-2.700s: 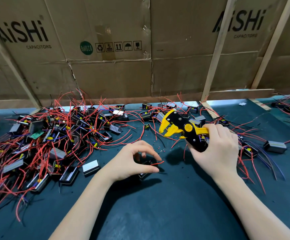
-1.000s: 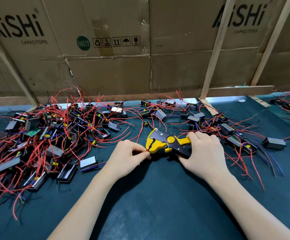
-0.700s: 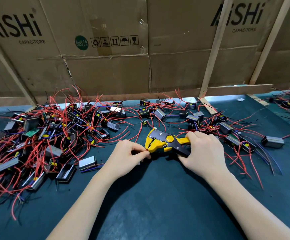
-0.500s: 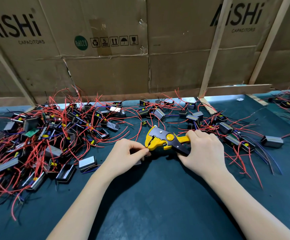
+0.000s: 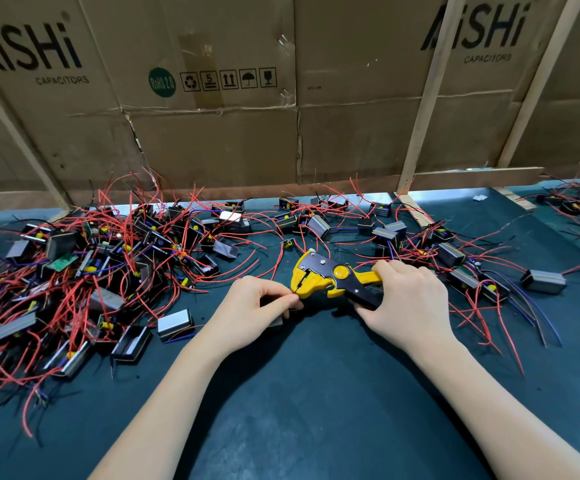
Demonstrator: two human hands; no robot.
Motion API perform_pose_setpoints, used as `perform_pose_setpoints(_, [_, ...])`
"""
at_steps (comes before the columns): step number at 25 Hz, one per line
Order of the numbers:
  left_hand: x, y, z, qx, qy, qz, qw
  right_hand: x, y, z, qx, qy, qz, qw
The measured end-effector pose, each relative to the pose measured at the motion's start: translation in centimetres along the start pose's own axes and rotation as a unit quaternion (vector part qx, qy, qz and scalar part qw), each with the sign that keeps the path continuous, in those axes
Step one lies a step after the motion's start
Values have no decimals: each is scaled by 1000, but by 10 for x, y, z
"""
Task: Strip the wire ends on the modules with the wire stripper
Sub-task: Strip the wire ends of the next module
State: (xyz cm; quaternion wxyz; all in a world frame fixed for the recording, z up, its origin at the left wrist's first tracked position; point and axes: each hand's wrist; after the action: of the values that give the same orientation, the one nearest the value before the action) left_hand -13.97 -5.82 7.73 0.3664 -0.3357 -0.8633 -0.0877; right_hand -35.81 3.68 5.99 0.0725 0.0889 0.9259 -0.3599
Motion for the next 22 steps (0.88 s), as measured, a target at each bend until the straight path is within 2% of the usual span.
perform_pose_setpoints(7, [1,1,1,12,-8,4,1000,-4,1,0,-56,44,42,997])
perform_pose_setpoints(13, [2,1,1,6,-4,4,1000,-6,1,0,-72,56,84,992])
perform_pose_setpoints(15, [4,2,0,5,-13,9,1000,-6,0,-2,-57,41,86,994])
perform_pose_setpoints(19, [3,2,-4,2,-24,21,999,4,-2,-7,23,-10,119,993])
perform_pose_setpoints(22, [4,1,0,74,-21,19,997,13,-7,-11,58,-81,178,979])
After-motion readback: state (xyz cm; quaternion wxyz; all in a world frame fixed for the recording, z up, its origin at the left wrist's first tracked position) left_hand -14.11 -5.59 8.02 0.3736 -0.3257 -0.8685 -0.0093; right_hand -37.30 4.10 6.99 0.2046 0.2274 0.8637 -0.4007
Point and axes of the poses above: each hand's wrist, its own y-axis away from the middle knuckle, its own z-axis out of the palm, x = y × z, and after that the axes turned 11 degrees about -y, right-handed
